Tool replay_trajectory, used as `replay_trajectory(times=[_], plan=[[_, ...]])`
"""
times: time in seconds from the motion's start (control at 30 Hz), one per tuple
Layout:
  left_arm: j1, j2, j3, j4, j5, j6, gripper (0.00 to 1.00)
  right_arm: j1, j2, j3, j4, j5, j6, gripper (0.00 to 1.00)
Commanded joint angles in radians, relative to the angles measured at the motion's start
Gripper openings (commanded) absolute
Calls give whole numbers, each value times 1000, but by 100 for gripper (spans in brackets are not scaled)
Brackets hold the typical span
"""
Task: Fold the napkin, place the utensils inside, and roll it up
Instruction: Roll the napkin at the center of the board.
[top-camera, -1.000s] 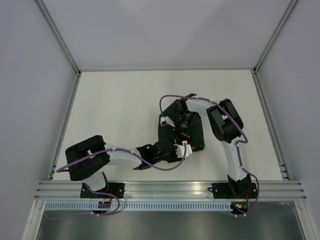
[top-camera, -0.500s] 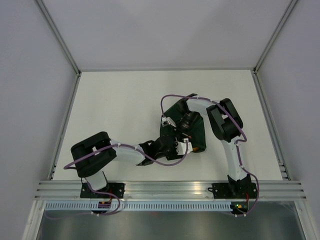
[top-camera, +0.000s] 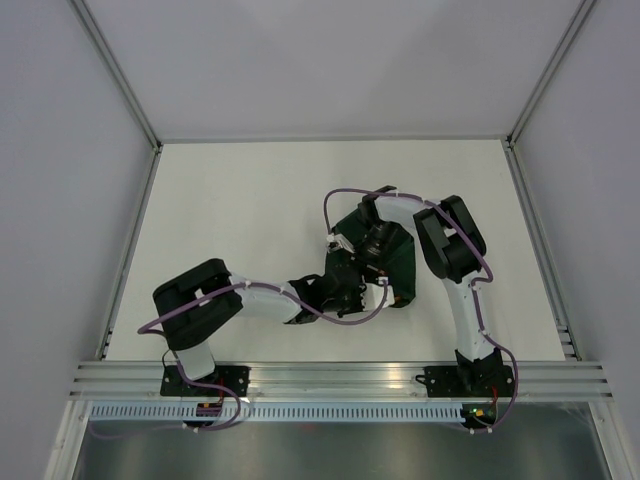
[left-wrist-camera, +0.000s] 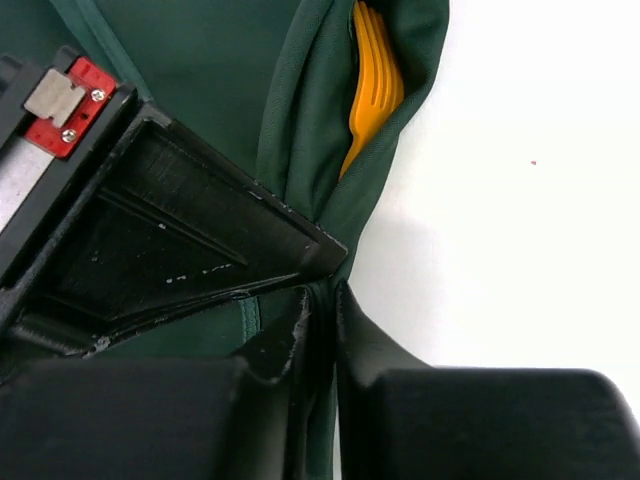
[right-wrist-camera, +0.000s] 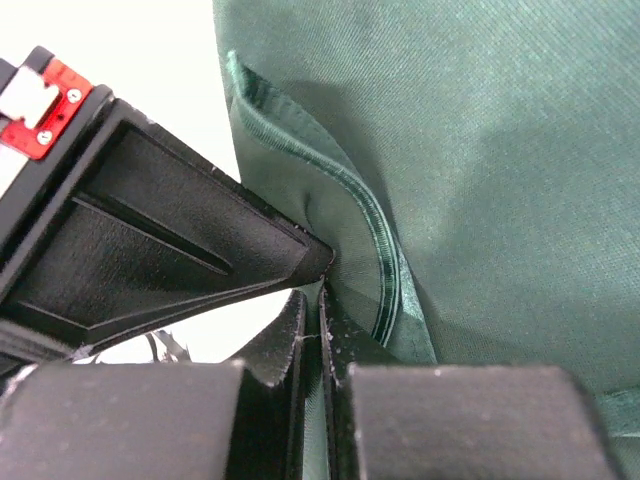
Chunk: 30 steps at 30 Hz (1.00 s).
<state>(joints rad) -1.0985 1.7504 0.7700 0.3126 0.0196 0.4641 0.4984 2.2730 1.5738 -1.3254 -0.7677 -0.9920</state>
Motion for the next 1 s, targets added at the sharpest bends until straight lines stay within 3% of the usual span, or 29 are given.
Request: replay_trajectory(times=[0.0,0.03,0.13,0.27,0.43,0.67,0.97], plan=[[25,58,58,-159,80,-41,8,2,25,11,78,28,-57,0],[28,63,70,-168,88,-48,2,2,20,9,78,27,-57,1],[49,70,95,-208,137,-74,2,0,-9,-1,78,19,-54,9],[83,75,114,-248,212,-113,2,-20,-104,-21,104,4,-36,34],[121,74,127,-271,321,-157,2,-84,-210,-24,133,-38,22,52],[178,130,212,-397,482,-211,2,-199,-384,-83,210,-71,66,54],[279,233,345,-524,709,-327,2,-343,-679,-391,461,-52,41,54]])
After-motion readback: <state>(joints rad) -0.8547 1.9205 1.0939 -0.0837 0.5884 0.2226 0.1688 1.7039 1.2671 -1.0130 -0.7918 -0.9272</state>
